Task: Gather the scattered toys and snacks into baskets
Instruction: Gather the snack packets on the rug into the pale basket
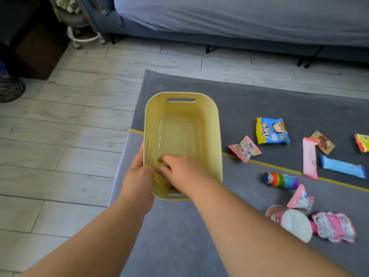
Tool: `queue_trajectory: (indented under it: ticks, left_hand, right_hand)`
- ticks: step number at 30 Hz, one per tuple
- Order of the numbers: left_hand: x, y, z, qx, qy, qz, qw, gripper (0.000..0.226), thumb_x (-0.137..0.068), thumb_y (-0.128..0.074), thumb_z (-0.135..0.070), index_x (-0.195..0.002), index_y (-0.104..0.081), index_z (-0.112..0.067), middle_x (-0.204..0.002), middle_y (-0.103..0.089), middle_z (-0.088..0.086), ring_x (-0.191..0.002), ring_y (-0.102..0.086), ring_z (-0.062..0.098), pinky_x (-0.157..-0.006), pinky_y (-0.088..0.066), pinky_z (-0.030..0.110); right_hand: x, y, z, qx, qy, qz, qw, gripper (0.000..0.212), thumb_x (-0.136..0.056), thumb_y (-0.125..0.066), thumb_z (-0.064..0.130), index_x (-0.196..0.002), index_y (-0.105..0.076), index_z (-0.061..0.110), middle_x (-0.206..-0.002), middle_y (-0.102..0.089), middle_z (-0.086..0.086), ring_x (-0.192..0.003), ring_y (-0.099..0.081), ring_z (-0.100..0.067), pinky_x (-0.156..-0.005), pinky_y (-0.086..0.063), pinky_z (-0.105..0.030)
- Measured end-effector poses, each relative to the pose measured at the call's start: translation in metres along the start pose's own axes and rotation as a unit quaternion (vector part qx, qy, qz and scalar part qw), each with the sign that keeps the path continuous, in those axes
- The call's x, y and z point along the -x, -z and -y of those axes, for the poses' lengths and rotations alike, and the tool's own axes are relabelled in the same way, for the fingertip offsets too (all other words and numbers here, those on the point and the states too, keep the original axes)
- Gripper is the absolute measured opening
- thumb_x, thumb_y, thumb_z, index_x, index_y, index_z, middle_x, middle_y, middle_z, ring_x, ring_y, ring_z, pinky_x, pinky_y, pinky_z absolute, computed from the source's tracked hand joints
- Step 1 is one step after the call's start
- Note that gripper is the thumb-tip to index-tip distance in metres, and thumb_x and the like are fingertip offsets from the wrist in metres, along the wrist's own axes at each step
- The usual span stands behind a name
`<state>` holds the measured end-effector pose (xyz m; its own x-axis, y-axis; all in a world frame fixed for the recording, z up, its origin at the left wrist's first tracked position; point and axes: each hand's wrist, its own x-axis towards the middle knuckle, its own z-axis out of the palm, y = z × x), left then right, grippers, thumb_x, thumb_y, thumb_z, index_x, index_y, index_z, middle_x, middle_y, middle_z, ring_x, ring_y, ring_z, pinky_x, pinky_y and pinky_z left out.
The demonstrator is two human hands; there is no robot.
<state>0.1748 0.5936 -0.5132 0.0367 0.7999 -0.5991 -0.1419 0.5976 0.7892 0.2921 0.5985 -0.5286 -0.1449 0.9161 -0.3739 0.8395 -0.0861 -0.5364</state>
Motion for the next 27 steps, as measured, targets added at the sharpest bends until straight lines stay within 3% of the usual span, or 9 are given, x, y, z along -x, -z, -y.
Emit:
queue_trajectory:
  ticks: [3, 6, 8, 10, 13, 15, 18, 24, 27]
  left_hand:
    - [-0.012, 0.011, -0.012, 0.019, -0.004, -0.030, 0.999, 0.083, -0.076, -0.025, 0.020, -0.124, -0.063, -0.036, -0.099, -0.076, 0.004, -0.083, -0.072, 0.021, -0.066, -0.056, 0.033]
    - [-0.023, 0.025, -0.021, 0.042, -0.001, -0.059, 0.997, 0.082, -0.077, -0.023, 0.020, -0.129, -0.061, -0.032, -0.094, -0.076, -0.004, -0.075, -0.074, 0.014, -0.055, -0.056, 0.027]
    - [-0.029, 0.033, -0.025, 0.042, -0.005, -0.071, 0.997, 0.083, -0.076, -0.024, 0.019, -0.130, -0.061, -0.032, -0.096, -0.076, -0.002, -0.077, -0.075, 0.016, -0.056, -0.057, 0.028]
    - [-0.034, 0.040, -0.026, 0.042, -0.009, -0.075, 0.996, 0.082, -0.076, -0.024, 0.019, -0.128, -0.062, -0.032, -0.098, -0.077, -0.001, -0.078, -0.074, 0.016, -0.057, -0.057, 0.029]
    - [-0.042, 0.047, -0.026, 0.046, -0.008, -0.074, 0.996, 0.083, -0.076, -0.022, 0.020, -0.128, -0.061, -0.032, -0.095, -0.077, -0.006, -0.075, -0.074, 0.014, -0.055, -0.057, 0.029]
    - [-0.045, 0.050, -0.026, 0.033, -0.011, -0.070, 0.997, 0.083, -0.076, -0.021, 0.020, -0.126, -0.061, -0.031, -0.086, -0.076, -0.007, -0.069, -0.073, 0.014, -0.052, -0.055, 0.028]
    - [-0.049, 0.052, -0.024, 0.010, -0.010, -0.061, 0.998, 0.083, -0.075, -0.020, 0.020, -0.120, -0.065, -0.034, -0.087, -0.075, -0.006, -0.068, -0.072, 0.013, -0.057, -0.054, 0.030]
    - [-0.051, 0.047, -0.024, 0.008, 0.001, -0.045, 0.999, 0.085, -0.076, -0.019, 0.020, -0.126, -0.062, -0.033, -0.085, -0.076, -0.008, -0.068, -0.072, 0.012, -0.050, -0.053, 0.026]
    - [-0.049, 0.040, -0.027, 0.009, 0.010, -0.044, 0.999, 0.086, -0.074, -0.020, 0.020, -0.130, -0.061, -0.032, -0.089, -0.074, -0.002, -0.066, -0.070, 0.016, -0.049, -0.052, 0.026]
  right_hand:
    - [-0.012, 0.034, 0.010, -0.109, 0.021, -0.189, 0.976, 0.032, -0.097, -0.048, 0.037, -0.122, -0.059, 0.021, -0.115, -0.067, -0.001, -0.105, -0.060, -0.022, -0.086, -0.044, -0.029]
    - [-0.036, 0.073, -0.003, -0.236, -0.018, -0.385, 0.892, 0.025, -0.096, -0.051, 0.028, -0.118, -0.060, 0.020, -0.109, -0.068, 0.003, -0.096, -0.062, -0.013, -0.083, -0.045, -0.027]
    - [-0.058, 0.086, -0.031, -0.268, -0.073, -0.449, 0.849, 0.028, -0.092, -0.054, 0.025, -0.120, -0.056, 0.020, -0.116, -0.063, 0.002, -0.099, -0.060, -0.011, -0.087, -0.046, -0.028]
    - [-0.075, 0.078, -0.068, -0.199, -0.155, -0.399, 0.881, 0.042, -0.089, -0.058, 0.024, -0.130, -0.048, 0.021, -0.133, -0.048, -0.003, -0.114, -0.054, -0.018, -0.094, -0.043, -0.032]
    - [-0.089, 0.042, -0.108, -0.046, -0.221, -0.211, 0.951, 0.066, -0.085, -0.066, 0.033, -0.143, -0.034, 0.030, -0.154, -0.017, -0.007, -0.137, -0.029, -0.030, -0.106, -0.032, -0.039]
    - [-0.096, 0.022, -0.120, 0.022, -0.236, -0.128, 0.963, 0.074, -0.082, -0.065, 0.046, -0.144, -0.026, 0.040, -0.158, 0.001, -0.001, -0.141, -0.015, -0.034, -0.111, -0.027, -0.046]
    - [-0.105, 0.006, -0.128, 0.053, -0.228, -0.058, 0.970, 0.078, -0.082, -0.061, 0.051, -0.144, -0.015, 0.049, -0.158, 0.009, 0.004, -0.140, -0.010, -0.041, -0.111, -0.026, -0.051]
    - [-0.106, 0.002, -0.135, 0.054, -0.195, -0.129, 0.971, 0.058, -0.094, -0.041, 0.013, -0.144, -0.031, 0.040, -0.156, -0.020, 0.003, -0.127, -0.036, -0.036, -0.099, -0.038, -0.039]
    - [-0.103, 0.021, -0.132, -0.051, -0.236, -0.202, 0.949, 0.053, -0.093, -0.037, 0.008, -0.141, -0.043, 0.030, -0.149, -0.038, -0.003, -0.126, -0.043, -0.035, -0.101, -0.036, -0.035]
